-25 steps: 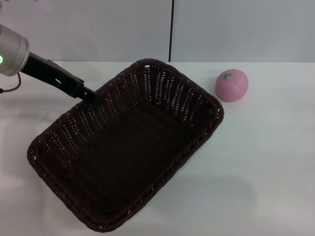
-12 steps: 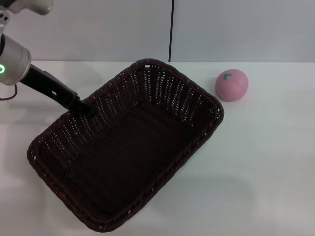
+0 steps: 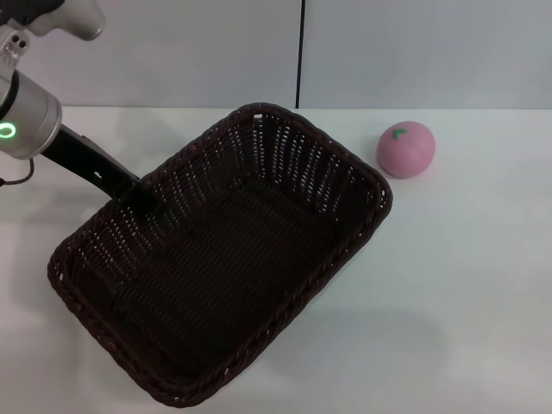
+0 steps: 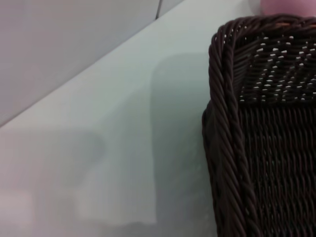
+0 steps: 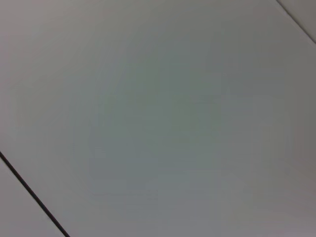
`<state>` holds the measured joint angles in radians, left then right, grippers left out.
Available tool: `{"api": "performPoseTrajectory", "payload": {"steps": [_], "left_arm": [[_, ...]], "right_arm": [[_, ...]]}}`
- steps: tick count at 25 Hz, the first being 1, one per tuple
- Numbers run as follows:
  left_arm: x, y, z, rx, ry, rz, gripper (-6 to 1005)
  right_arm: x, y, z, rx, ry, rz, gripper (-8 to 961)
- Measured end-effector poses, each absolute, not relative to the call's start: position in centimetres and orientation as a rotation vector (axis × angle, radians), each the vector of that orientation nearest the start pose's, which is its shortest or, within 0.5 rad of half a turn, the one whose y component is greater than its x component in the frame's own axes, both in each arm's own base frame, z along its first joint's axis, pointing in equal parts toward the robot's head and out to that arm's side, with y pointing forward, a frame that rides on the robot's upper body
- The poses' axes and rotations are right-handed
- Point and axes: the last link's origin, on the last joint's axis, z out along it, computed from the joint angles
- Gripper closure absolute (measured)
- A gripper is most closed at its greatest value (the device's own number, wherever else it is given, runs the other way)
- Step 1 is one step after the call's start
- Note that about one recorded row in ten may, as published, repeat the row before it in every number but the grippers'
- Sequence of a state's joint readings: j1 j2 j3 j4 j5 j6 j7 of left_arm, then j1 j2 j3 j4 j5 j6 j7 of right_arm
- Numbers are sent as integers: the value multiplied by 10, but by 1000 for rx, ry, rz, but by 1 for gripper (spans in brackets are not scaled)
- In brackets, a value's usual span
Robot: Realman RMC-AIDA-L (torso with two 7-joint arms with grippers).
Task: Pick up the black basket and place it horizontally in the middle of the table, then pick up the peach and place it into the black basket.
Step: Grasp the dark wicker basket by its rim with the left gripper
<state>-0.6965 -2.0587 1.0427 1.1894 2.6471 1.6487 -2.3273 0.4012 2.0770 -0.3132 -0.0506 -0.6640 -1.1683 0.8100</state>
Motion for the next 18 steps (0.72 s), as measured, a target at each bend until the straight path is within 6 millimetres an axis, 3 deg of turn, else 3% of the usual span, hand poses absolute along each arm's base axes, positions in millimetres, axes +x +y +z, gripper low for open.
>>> {"api": "performPoseTrajectory", "payload": {"steps": [14,18], "left_arm": [[-205,374,38,-2632,-952,437,567],[-202,375,39,-2645,-910,419,785]], "right_arm": [[411,298,66,-873,1034,1072,425],[411,298,66,-870,1032,1072,425]]}}
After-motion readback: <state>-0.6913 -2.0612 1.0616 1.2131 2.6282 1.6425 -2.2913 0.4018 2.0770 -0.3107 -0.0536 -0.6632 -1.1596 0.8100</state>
